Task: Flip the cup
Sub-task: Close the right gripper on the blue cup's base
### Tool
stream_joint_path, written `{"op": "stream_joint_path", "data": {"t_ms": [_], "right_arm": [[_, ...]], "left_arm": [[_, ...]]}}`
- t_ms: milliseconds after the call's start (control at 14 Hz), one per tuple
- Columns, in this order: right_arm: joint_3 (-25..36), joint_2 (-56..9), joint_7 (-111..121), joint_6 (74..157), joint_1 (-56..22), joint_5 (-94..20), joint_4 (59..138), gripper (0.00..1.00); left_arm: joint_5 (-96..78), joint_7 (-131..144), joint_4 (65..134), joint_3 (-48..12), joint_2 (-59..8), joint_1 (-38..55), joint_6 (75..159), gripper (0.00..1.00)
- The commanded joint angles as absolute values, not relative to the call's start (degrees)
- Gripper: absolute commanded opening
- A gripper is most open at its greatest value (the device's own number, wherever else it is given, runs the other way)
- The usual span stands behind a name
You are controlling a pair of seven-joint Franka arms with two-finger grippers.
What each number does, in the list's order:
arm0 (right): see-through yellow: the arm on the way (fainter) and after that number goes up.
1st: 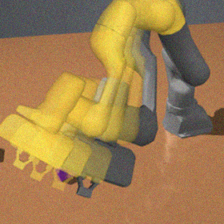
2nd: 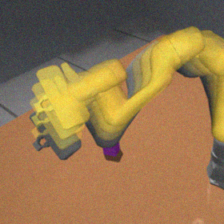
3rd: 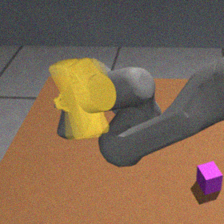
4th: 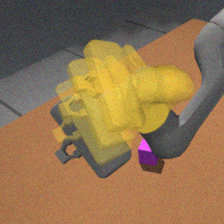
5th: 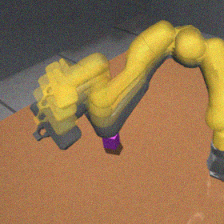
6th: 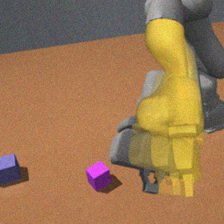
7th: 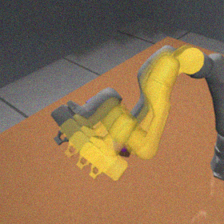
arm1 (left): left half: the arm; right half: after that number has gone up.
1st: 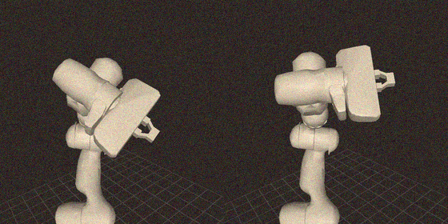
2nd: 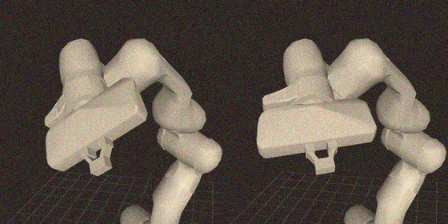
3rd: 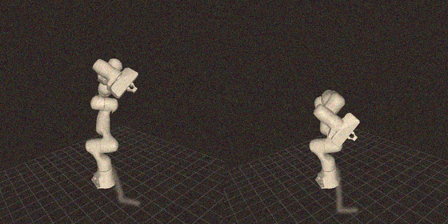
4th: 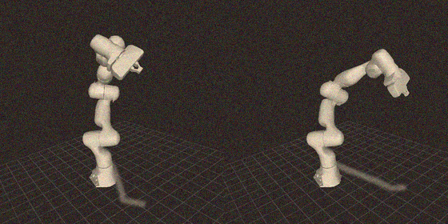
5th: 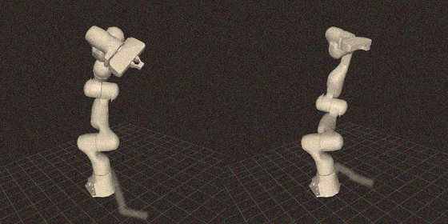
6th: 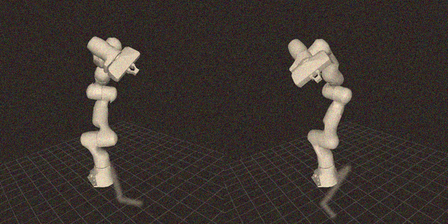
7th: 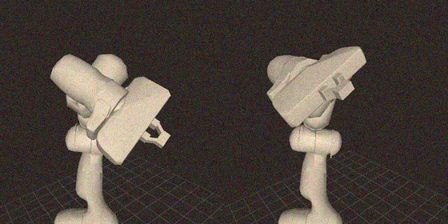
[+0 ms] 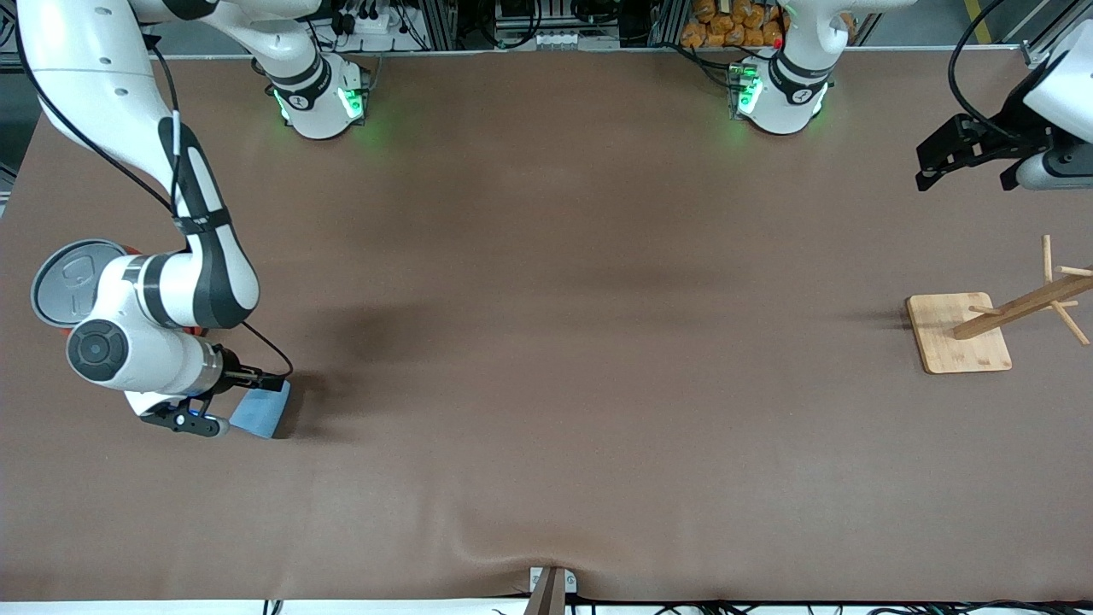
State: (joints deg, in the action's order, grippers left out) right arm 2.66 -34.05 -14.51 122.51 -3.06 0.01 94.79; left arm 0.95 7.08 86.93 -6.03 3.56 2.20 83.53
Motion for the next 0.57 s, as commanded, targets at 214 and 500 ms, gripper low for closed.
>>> {"op": "stream_joint_path", "data": {"t_ms": [214, 500], "right_arm": [[2.46, -38.22, -15.03, 130.85, -2.37, -0.44, 95.18, 1.0], [2.46, -40.43, -14.94, 134.3, -2.99, 0.35, 94.84, 1.0]], "left_arm": [[1.5, 8.09, 86.13, -6.86, 3.43, 1.93, 82.79, 1.0], [1.23, 8.0, 86.13, -6.94, 3.43, 2.11, 82.79, 1.0]]}}
